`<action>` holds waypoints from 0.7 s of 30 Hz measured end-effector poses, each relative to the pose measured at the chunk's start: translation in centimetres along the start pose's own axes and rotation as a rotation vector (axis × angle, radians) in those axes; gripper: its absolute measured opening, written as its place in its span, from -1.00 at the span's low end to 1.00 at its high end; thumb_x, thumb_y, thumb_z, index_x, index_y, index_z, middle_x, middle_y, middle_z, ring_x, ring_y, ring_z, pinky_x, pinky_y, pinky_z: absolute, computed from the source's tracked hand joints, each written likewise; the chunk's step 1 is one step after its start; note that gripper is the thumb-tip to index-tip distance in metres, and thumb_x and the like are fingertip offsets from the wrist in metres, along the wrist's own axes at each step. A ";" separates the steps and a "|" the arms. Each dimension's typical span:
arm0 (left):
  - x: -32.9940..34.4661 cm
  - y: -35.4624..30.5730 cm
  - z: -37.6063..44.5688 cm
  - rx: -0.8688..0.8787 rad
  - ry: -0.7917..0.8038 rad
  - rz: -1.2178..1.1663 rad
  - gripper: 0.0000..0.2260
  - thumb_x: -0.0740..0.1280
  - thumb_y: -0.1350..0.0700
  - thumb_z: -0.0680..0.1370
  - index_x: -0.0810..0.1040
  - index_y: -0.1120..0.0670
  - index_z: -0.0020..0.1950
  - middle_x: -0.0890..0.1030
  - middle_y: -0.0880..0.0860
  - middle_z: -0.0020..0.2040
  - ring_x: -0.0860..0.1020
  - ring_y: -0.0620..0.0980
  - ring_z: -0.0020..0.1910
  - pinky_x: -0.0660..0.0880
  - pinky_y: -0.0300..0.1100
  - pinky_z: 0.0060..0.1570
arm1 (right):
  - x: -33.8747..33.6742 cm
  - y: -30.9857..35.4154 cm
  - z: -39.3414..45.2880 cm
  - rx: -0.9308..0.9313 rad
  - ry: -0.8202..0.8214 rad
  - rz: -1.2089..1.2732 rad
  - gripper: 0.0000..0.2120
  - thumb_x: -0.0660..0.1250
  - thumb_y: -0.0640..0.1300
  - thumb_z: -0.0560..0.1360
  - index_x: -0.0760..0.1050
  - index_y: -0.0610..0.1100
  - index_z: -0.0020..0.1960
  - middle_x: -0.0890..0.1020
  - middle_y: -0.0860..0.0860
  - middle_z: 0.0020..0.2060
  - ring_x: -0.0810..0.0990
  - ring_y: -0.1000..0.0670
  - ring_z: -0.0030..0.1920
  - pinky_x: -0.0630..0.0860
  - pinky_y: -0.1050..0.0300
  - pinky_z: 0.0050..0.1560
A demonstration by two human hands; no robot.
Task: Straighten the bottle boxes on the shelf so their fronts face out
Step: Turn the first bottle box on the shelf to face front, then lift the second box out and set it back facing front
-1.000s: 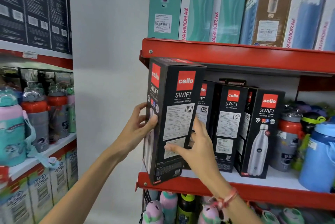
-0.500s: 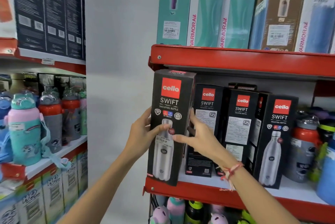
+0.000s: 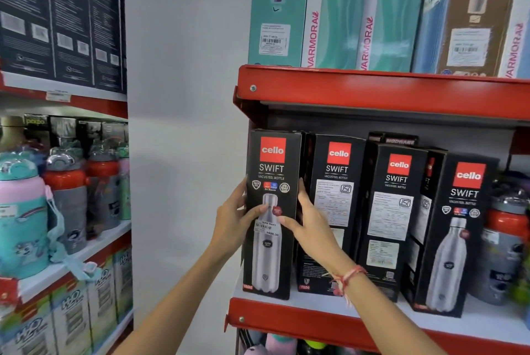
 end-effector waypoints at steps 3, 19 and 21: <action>0.5 0.4 0.0 0.013 -0.009 0.022 -0.41 0.40 0.16 0.50 0.25 -0.22 0.41 0.59 -0.13 0.16 0.58 -0.30 0.12 0.61 -0.20 0.05 | 0.1 -0.6 -0.1 -0.008 -0.037 0.026 -0.19 0.34 -0.16 0.54 -0.14 0.12 0.55 0.50 0.04 0.35 0.44 0.07 0.34 0.36 0.08 0.37; 1.5 0.0 -1.4 0.037 -0.177 0.201 -0.36 0.47 0.14 0.45 0.26 -0.01 0.46 0.43 0.01 0.40 0.45 -0.03 0.33 0.49 -0.06 0.21 | -4.3 -3.1 -2.9 0.284 -0.688 -0.464 0.16 0.54 0.25 0.21 0.02 -0.23 0.53 0.33 -0.25 0.34 0.31 -0.21 0.21 0.41 -0.11 0.11; 1.7 -0.5 -1.6 0.085 -0.203 0.275 -0.33 0.48 0.12 0.43 0.24 0.02 0.46 0.36 0.04 0.42 0.41 -0.04 0.33 0.46 -0.12 0.19 | -3.6 -4.0 -2.7 0.341 -0.615 -0.360 0.22 0.55 0.23 0.21 -0.13 -0.19 0.55 0.29 -0.26 0.38 0.29 -0.25 0.27 0.43 -0.15 0.12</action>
Point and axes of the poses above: each hand's wrist, its own z-axis towards the middle knuckle, its own x-axis out of the palm, y = z × x, the point moved 6 cm from there along z, towards the middle knuckle
